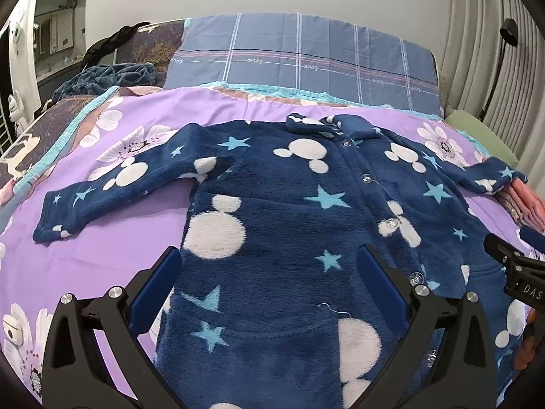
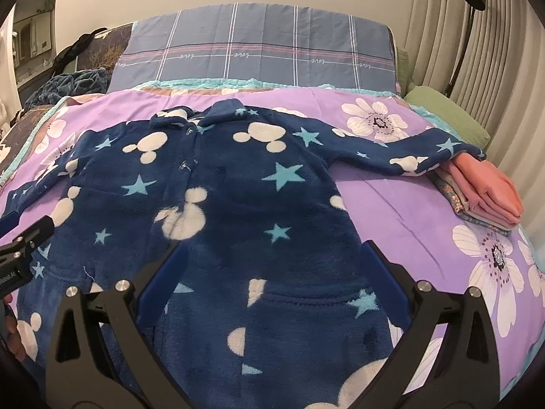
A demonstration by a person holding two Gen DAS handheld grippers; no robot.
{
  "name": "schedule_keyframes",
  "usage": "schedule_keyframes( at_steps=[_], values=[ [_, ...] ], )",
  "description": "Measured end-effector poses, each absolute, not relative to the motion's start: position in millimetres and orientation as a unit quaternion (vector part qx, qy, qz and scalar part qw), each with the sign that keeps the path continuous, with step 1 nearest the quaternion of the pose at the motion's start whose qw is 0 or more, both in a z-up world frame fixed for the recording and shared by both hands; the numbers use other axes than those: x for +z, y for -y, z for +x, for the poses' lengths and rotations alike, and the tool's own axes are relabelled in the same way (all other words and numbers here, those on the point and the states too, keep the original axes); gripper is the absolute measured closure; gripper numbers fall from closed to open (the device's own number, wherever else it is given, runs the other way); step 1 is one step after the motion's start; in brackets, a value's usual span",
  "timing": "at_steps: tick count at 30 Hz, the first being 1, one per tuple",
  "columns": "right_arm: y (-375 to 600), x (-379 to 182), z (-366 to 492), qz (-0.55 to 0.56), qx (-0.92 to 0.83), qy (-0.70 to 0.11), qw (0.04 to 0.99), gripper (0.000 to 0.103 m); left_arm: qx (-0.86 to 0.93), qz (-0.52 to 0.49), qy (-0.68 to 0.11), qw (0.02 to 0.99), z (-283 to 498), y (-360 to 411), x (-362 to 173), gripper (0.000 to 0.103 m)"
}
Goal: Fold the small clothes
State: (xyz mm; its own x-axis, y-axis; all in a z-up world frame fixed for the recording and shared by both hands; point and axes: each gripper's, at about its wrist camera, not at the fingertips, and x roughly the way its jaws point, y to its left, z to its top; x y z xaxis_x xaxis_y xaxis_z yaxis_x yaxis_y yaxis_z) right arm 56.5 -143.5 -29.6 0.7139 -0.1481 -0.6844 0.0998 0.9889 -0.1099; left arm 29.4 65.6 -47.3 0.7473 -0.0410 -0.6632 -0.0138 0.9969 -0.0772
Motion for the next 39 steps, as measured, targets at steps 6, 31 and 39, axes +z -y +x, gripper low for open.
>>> schedule_keyframes(
  at_steps=[6, 31, 39],
  values=[
    [137.7, -30.1, 63.7, -0.038, -0.061, -0.375, 0.924, 0.002, 0.001, -0.042, -0.343, 0.938, 28.3, -74.7, -47.1, 0.001],
    [102.5, -37.9, 79.8, -0.062, -0.017, -0.391, 0.918, 0.002, 0.233, -0.464, -0.314, 0.795, 31.1, -403.4, -139.5, 0.039],
    [115.1, -42.7, 85.9, -0.062, -0.041, -0.396, 0.915, 0.002, 0.226, -0.467, -0.301, 0.8, 79.3, -429.7, -142.4, 0.096]
  ],
)
